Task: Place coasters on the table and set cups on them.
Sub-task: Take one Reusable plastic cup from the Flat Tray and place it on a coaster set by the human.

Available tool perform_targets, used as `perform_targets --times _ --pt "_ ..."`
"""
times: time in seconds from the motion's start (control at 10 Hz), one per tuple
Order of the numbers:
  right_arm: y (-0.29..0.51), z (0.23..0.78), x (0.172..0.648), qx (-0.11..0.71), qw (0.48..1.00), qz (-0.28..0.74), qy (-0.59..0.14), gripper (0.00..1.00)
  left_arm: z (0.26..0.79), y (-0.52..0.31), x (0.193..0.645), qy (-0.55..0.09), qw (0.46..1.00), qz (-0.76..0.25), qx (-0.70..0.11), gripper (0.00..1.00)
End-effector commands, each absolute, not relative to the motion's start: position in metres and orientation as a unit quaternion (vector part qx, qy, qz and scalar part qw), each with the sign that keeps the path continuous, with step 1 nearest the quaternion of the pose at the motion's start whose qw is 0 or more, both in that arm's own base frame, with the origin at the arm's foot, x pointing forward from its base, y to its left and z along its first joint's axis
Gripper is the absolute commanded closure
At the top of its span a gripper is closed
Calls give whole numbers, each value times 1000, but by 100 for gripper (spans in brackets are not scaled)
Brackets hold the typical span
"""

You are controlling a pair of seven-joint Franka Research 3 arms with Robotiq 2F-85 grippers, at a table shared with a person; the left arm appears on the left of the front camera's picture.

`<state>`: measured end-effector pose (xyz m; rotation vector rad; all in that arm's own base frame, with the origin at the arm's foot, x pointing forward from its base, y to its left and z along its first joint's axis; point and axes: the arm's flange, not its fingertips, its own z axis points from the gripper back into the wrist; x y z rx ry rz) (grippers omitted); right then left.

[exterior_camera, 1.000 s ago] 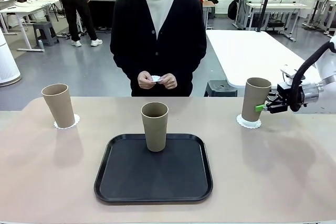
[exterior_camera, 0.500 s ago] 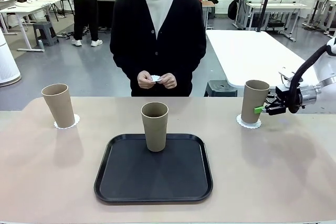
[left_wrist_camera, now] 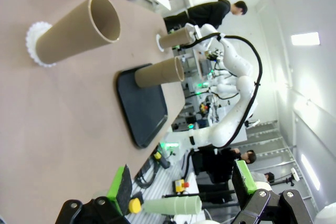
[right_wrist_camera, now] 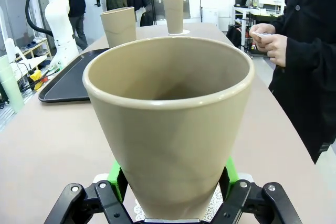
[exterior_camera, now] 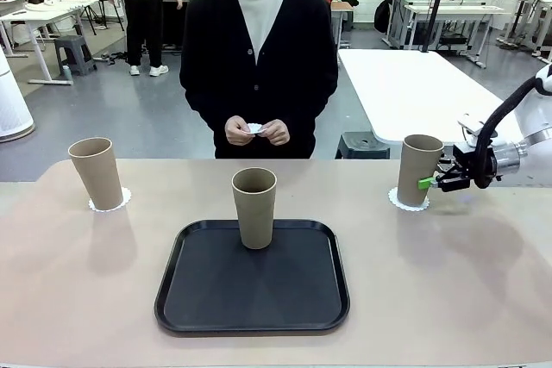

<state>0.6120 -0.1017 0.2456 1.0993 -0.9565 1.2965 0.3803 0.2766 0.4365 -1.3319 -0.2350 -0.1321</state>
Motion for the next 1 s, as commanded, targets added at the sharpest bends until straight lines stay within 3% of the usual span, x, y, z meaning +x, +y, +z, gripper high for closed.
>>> perform_targets --times 0.0,0.2,0.3,0.9 --pt "-104 247 618 467 567 555 -389 18 440 277 379 -109 776 -59 -619 0" --pt "-105 246 618 470 569 555 -383 18 440 277 379 -109 776 -59 -619 0" --pt "-105 246 618 472 571 555 -378 0 440 277 379 -109 776 -59 -619 0" --pt "-118 255 613 438 608 562 -350 0 440 277 379 -109 776 -59 -619 0"
